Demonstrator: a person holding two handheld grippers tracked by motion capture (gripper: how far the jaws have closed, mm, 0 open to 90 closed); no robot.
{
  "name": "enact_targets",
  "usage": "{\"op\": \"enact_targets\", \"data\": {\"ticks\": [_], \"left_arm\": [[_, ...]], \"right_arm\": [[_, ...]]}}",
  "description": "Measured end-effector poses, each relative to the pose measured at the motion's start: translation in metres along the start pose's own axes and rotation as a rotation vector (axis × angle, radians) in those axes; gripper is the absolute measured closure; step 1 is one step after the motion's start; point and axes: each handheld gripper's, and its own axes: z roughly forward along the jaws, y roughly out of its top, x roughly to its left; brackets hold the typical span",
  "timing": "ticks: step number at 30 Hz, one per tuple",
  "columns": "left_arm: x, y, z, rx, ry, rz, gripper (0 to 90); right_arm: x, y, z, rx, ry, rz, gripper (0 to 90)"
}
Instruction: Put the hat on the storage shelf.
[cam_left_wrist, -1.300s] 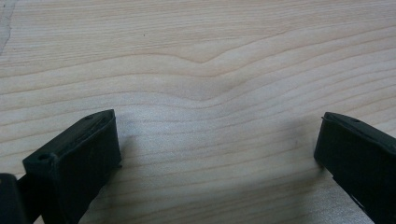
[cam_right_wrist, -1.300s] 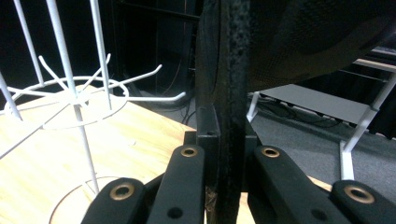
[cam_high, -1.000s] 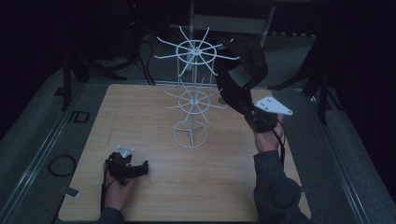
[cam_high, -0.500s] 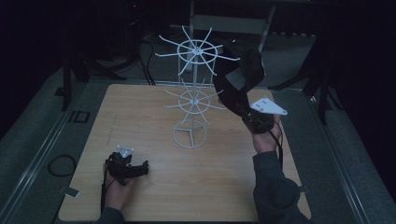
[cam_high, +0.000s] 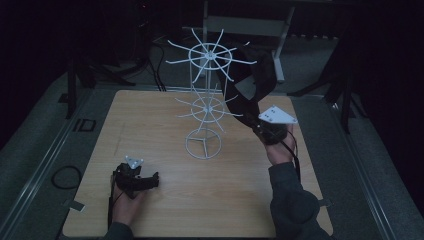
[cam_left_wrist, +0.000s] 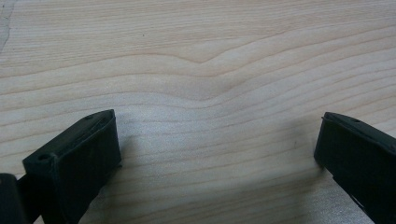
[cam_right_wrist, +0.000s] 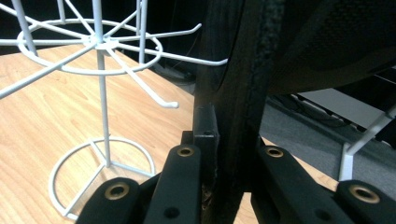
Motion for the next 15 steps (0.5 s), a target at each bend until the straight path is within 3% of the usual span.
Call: {"op": "enact_targets", "data": {"ticks": [5, 10, 15], "left_arm": [[-0.0002, -0.0001, 0.0002, -0.002, 0.001, -0.003, 0.2], [-0.0002, -0.0001, 0.0001, -0.001, 0.0, -0.002, 0.2], [-0.0002, -0.0001, 0.0001, -0.002, 0.0, -0.002, 0.2]], "right_arm": [[0.0002, -0.0013, 0.0011, 0.004, 0.019, -0.005, 81.3], [0.0011, -0.0028, 0.0015, 0.015, 0.037, 0.011, 64.6], [0.0008, -0.0035, 0.0024, 0.032, 0.053, 0.043, 54.1]]}}
